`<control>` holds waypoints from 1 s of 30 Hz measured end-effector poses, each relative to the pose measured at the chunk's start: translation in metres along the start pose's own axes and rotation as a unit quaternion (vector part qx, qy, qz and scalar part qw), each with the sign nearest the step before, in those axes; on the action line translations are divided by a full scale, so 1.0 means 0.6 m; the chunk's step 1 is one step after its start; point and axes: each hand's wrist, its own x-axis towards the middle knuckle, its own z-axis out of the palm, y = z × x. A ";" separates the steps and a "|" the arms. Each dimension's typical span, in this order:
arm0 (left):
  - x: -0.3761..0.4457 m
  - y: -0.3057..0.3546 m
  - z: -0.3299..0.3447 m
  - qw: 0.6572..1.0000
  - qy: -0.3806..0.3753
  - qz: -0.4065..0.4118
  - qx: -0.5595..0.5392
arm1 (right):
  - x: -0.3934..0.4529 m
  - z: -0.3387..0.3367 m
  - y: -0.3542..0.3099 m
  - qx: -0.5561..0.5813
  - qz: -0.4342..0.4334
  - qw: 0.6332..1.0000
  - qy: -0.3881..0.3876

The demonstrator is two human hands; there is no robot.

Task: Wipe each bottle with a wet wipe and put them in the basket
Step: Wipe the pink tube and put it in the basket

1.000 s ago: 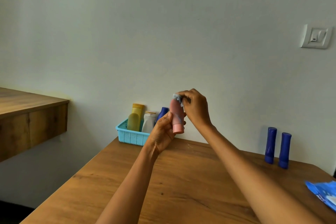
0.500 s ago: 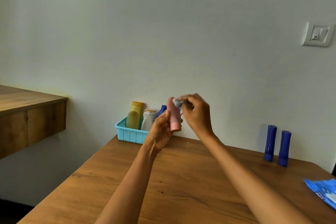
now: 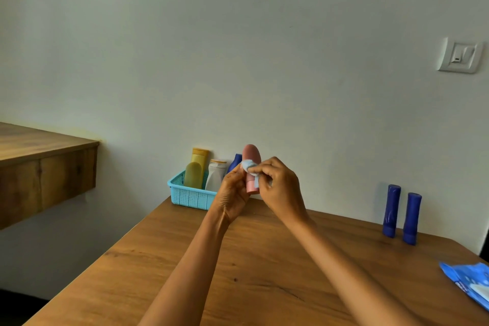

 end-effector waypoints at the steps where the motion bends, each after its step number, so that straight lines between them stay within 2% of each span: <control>1: -0.001 0.001 -0.001 1.000 -0.004 -0.001 0.002 | -0.003 -0.004 0.002 0.022 0.014 1.000 -0.003; 3: -0.002 0.004 0.002 1.000 -0.011 -0.005 0.003 | 0.002 -0.014 0.006 0.056 0.036 0.998 0.015; 7: -0.003 0.003 0.004 0.999 -0.025 -0.024 0.020 | 0.050 -0.024 0.016 0.062 0.061 0.991 0.106; 8: -0.004 0.002 0.006 0.999 -0.029 -0.030 0.024 | 0.062 -0.025 0.016 0.054 0.066 0.992 0.093; 12: -0.001 0.002 0.011 1.000 -0.002 -0.006 0.010 | 0.072 -0.004 0.008 -0.010 0.037 0.998 -0.047; 14: 0.003 0.007 0.002 1.000 0.019 0.005 0.016 | 0.060 0.011 0.003 -0.026 0.026 0.998 -0.059; 19: 0.000 0.014 -0.009 0.998 0.028 0.009 0.058 | 0.021 0.030 -0.002 -0.001 0.042 0.999 0.011; 24: -0.001 0.019 -0.001 0.997 0.044 -0.005 0.057 | 0.036 0.011 0.009 0.037 0.109 0.993 -0.004; 27: 0.001 0.026 0.010 0.998 0.045 -0.017 0.033 | 0.055 -0.003 0.021 0.091 0.144 0.982 0.086; 30: 0.001 0.027 0.021 0.998 0.015 -0.039 0.054 | 0.054 -0.002 0.036 0.089 0.149 0.979 0.102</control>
